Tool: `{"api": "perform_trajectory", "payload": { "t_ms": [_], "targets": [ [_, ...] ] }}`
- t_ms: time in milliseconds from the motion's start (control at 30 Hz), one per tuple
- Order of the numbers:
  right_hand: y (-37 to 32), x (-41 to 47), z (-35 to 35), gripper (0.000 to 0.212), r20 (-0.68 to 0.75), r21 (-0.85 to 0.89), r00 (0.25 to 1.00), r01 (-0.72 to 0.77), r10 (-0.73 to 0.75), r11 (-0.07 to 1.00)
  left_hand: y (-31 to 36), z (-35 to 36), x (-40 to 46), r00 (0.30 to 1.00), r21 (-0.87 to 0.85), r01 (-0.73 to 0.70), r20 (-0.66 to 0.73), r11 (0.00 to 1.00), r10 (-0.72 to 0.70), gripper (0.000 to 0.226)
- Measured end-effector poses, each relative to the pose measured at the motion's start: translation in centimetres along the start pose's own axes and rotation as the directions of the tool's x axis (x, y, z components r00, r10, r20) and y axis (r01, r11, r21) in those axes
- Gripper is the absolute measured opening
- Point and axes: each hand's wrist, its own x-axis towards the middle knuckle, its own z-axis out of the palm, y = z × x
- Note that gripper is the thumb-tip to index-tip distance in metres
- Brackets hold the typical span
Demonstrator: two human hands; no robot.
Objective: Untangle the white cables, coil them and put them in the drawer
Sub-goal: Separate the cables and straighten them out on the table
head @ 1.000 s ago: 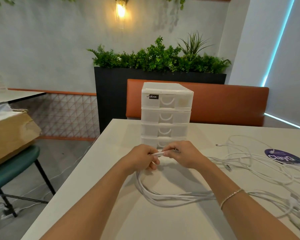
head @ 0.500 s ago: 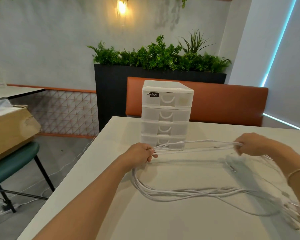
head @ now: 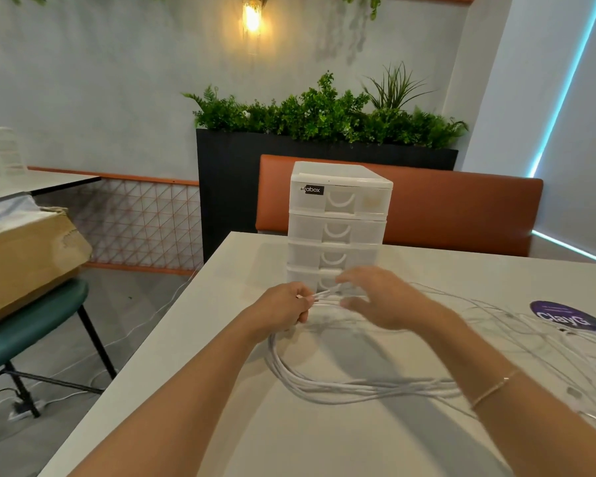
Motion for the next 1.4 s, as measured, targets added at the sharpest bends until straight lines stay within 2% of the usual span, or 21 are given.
{"api": "perform_trajectory", "payload": {
  "t_ms": [133,300,367,467,533,600,733,800,833,900,967,1000,1067,1133,1200,1267,1400],
  "targets": [
    [-1.1,1.3,1.7,0.018,-0.068,0.099,0.996,-0.044,0.051,0.994,-0.2,0.2,-0.1,0.999,0.039,-0.025,-0.029,0.999,0.027,0.018],
    [-0.2,1.4,1.8,0.018,-0.137,0.057,0.989,-0.051,0.058,0.997,-0.1,0.1,0.3,0.999,0.049,-0.029,-0.041,0.998,0.031,0.022],
    [1.3,1.1,1.1,0.021,-0.123,0.009,0.983,-0.138,0.138,0.99,-0.2,0.0,0.4,0.998,0.064,-0.025,-0.056,0.998,0.029,0.022],
    [4.8,-0.1,-0.5,0.025,-0.008,-0.123,0.947,-0.32,0.321,0.939,-0.5,-0.2,0.5,0.998,0.077,-0.018,-0.063,0.997,0.023,0.022],
    [8.3,-1.4,-1.6,0.025,0.04,-0.218,0.892,-0.432,0.45,0.875,-0.6,-0.3,0.5,0.998,0.074,-0.013,-0.061,0.997,0.017,0.021],
    [12.1,-2.9,-2.7,0.024,0.019,-0.266,0.813,-0.557,0.582,0.787,-0.6,-0.4,0.5,0.998,0.064,-0.009,-0.069,0.998,0.013,0.02],
    [15.4,-6.6,-5.5,0.031,-0.142,-0.21,0.545,-0.832,0.826,0.513,-0.6,-0.4,0.4,0.998,0.066,0.009,-0.07,0.998,-0.004,0.018],
    [14.9,-7.1,-6.3,0.036,-0.144,-0.285,0.476,-0.86,0.868,0.424,-0.5,-0.3,0.4,0.997,0.056,0.017,-0.073,0.998,-0.012,0.017],
    [14.0,-6.9,-6.5,0.037,-0.137,-0.334,0.485,-0.843,0.864,0.421,-0.4,-0.3,0.3,0.997,0.057,0.018,-0.076,0.998,-0.014,0.017],
    [11.2,-5.5,-6.3,0.039,-0.152,-0.362,0.604,-0.77,0.782,0.525,-0.2,-0.2,0.3,0.997,0.062,0.016,-0.082,0.998,-0.011,0.017],
    [7.2,-3.7,-4.8,0.043,-0.199,-0.344,0.748,-0.658,0.633,0.67,0.0,0.0,0.2,0.996,0.065,0.014,-0.083,0.998,-0.008,0.018],
    [5.0,-2.9,-3.9,0.047,-0.241,-0.354,0.797,-0.603,0.553,0.715,0.1,0.1,0.1,0.997,0.066,0.011,-0.081,0.998,-0.006,0.018],
    [1.3,-1.7,-2.1,0.054,-0.321,-0.436,0.867,-0.492,0.381,0.753,0.2,0.2,-0.1,0.997,0.069,0.002,-0.071,0.998,0.003,0.019],
    [-0.7,-0.7,-0.5,0.05,-0.277,-0.447,0.934,-0.334,0.226,0.83,0.1,0.2,-0.2,0.998,0.071,-0.007,-0.067,0.997,0.012,0.02],
    [-1.5,0.2,0.7,0.035,-0.12,-0.197,0.989,-0.114,0.092,0.974,0.0,0.2,-0.2,0.997,0.063,-0.018,-0.075,0.998,0.022,0.021],
    [-1.6,0.8,1.5,0.023,-0.024,0.053,1.0,-0.008,0.009,0.999,-0.2,0.2,-0.1,0.996,0.059,-0.03,-0.076,0.998,0.035,0.022],
    [-0.4,1.0,2.2,0.028,0.077,0.153,0.993,-0.098,0.087,0.983,-0.5,0.1,0.2,0.996,0.034,-0.046,-0.081,0.998,0.049,0.022]
  ]
}}
